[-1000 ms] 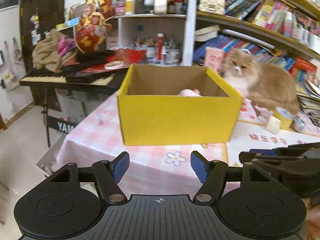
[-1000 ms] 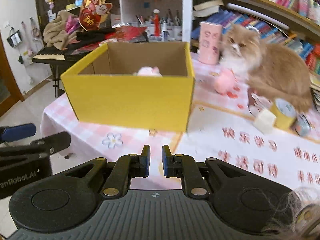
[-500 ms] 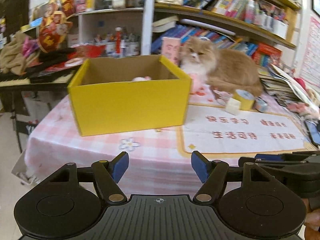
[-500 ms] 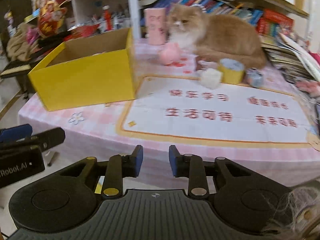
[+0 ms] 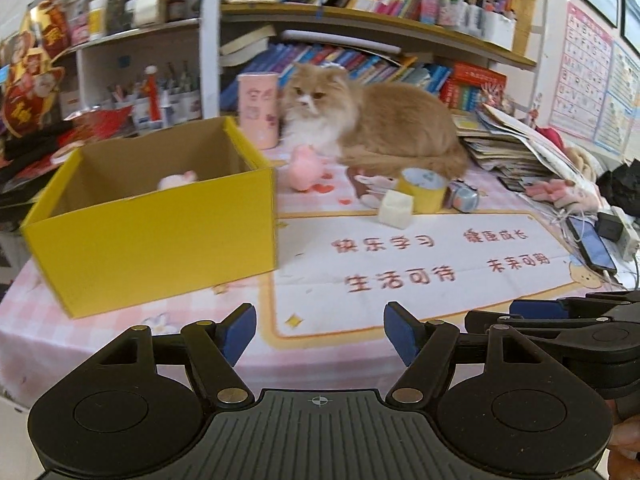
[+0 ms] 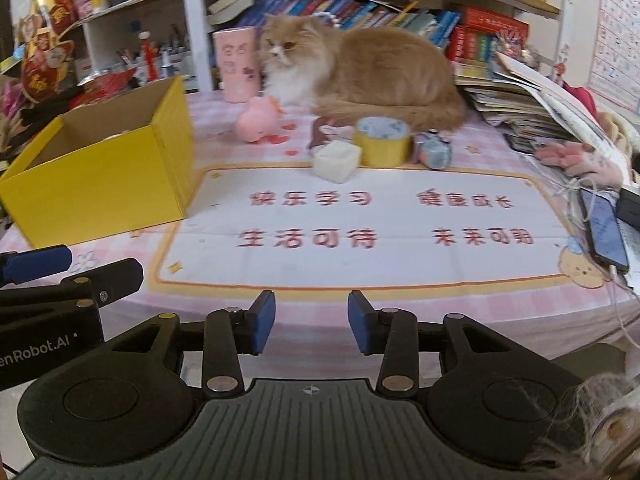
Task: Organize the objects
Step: 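Move both open tools back from the box toward the table items, then grasp white sponge block with left tool while right tool grasps toy truck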
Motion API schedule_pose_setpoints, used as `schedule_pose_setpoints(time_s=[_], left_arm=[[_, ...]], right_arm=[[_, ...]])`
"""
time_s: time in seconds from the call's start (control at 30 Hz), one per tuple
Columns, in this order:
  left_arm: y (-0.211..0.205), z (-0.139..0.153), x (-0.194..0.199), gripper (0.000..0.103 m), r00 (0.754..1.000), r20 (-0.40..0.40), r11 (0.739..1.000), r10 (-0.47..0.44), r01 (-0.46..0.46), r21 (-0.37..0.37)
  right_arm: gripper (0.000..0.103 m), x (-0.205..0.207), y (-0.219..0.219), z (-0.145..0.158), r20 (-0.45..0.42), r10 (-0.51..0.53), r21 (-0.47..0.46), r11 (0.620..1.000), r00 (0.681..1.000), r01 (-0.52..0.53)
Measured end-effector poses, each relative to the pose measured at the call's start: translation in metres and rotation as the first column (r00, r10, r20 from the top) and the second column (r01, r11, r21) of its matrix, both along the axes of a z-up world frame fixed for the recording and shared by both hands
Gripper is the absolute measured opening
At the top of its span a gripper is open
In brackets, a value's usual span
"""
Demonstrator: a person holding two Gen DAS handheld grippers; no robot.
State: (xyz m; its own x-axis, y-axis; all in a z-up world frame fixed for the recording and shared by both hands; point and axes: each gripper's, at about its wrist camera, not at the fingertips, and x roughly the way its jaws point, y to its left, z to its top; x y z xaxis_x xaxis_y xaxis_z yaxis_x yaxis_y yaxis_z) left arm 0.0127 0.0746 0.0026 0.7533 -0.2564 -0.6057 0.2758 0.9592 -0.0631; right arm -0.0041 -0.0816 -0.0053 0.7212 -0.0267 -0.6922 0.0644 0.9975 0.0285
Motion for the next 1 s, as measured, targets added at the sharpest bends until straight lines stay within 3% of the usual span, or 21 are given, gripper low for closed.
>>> schedule_pose_setpoints(time_s=[0.13, 0.47, 0.67, 1.0], left_arm=[[-0.022, 0.001, 0.014, 0.072, 1.000, -0.003, 1.000, -0.022, 0.022, 0.014], [-0.073, -0.005, 0.051, 0.080, 0.999, -0.026, 0.999, -0.043, 0.044, 0.025], [-0.096, -0.010, 0.077, 0.080, 0.999, -0.043, 1.000, -0.015, 0.016, 0.026], [-0.133, -0.016, 0.130, 0.080, 0.997, -0.067, 0.998, 0.042, -0.039, 0.048]], right_arm=[[0.046, 0.014, -0.022, -0.001, -0.017, -0.041, -0.005, 0.999, 0.999, 0.041], [0.047, 0.053, -0.074, -0.005, -0.059, -0.072, -0.005, 0.997, 0.996, 0.071], [0.049, 0.080, -0.108, -0.008, -0.067, -0.091, 0.013, 0.996, 0.994, 0.092], [0.053, 0.133, -0.151, -0.016, -0.072, -0.037, 0.050, 0.998, 0.997, 0.040]])
